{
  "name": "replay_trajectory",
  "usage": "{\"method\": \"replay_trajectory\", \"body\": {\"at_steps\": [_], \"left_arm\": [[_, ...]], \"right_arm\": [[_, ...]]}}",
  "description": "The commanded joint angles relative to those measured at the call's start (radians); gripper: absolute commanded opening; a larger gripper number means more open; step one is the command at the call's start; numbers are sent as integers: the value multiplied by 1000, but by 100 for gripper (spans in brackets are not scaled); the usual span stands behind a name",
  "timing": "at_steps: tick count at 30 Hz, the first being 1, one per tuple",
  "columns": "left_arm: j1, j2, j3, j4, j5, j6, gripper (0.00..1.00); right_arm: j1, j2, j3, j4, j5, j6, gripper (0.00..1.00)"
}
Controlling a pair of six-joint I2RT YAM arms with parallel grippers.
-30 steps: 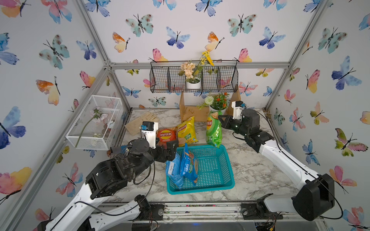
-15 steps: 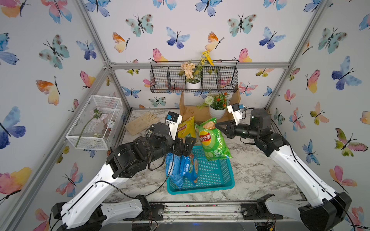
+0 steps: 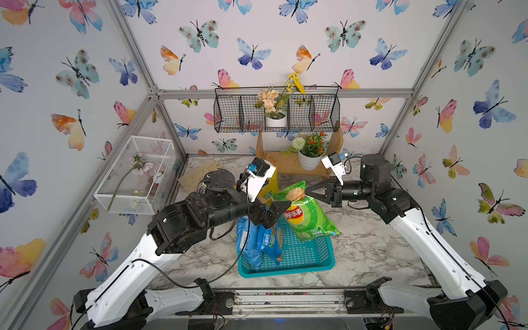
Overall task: Put the potato chips into the basket
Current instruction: Pick up the potato chip from the center of the board.
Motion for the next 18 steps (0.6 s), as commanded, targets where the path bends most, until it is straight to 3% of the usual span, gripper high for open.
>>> {"method": "replay_trajectory", "body": {"at_steps": [1,12,18], "left_arm": [[4,42,23,22,68,55,99],[77,111,-7,68,181,65,99],[162,148,-15,103,360,31,99]], "right_arm": [[4,-20,30,1,-118,11,2],[4,-29,2,46,-203,57,2],[4,-28,-4,49,-217,59,2]]}}
